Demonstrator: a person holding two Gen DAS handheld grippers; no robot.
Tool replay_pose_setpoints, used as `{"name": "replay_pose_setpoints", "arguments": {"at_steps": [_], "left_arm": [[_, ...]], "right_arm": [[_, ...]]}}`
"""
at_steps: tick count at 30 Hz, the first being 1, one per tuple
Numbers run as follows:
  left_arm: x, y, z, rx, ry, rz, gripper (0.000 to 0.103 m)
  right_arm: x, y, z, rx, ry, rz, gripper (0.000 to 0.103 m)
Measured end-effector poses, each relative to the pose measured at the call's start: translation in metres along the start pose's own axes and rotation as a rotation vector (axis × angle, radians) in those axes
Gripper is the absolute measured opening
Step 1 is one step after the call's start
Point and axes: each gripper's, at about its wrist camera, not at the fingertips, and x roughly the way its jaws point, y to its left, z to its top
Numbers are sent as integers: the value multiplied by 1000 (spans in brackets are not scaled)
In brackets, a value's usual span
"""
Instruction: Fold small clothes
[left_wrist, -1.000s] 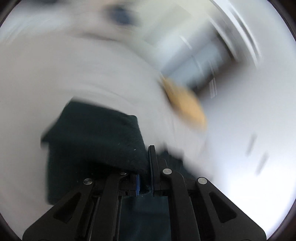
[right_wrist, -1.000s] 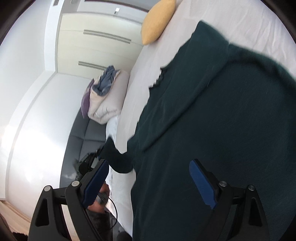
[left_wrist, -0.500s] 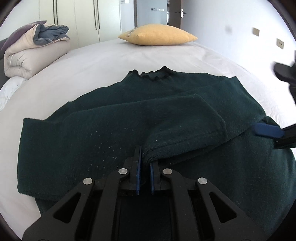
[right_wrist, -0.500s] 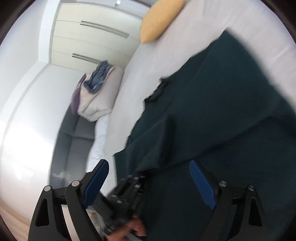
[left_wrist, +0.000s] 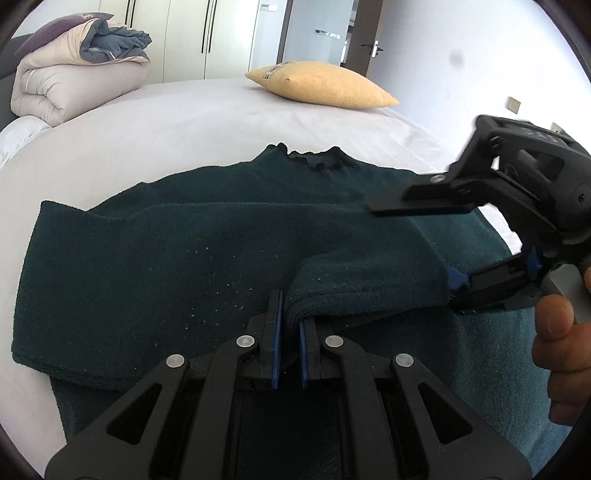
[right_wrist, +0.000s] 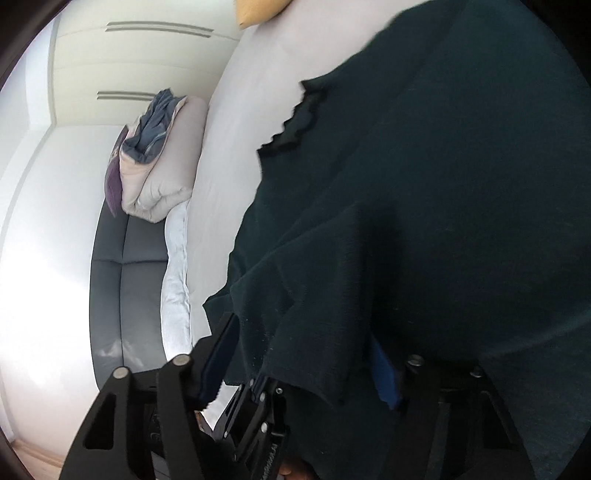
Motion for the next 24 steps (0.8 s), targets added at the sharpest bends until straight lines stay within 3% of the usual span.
{"name": "replay_pose_setpoints", "arguments": {"at_steps": [1, 3, 8, 12, 16, 19, 22, 24], "left_arm": [[0, 1, 0, -3, 1, -2, 7], [1, 3, 0, -11, 4, -8, 7], [-1, 4, 2, -13, 22, -74, 12], [-24, -1, 2, 5, -1, -129, 17], [-56, 5, -10, 16, -66, -82, 19], [-71, 40, -18, -136, -108, -70, 19], [-72, 86, -26, -359, -112, -72, 19], [-66, 105, -32, -447, -97, -68, 19]], "right_arm": [[4, 5, 0, -34, 4, -34, 46], [8, 15, -2, -118, 6, -108, 15], [-7, 28, -5, -236, -73, -195, 10], [-35, 23, 7, -272, -133, -230, 10], [-72, 8, 24, -283, -214, -296, 9], [-98, -8, 37, -275, -253, -331, 9], [-118, -21, 45, -274, -286, -374, 9], [-128, -30, 50, -262, -301, -382, 9]]}}
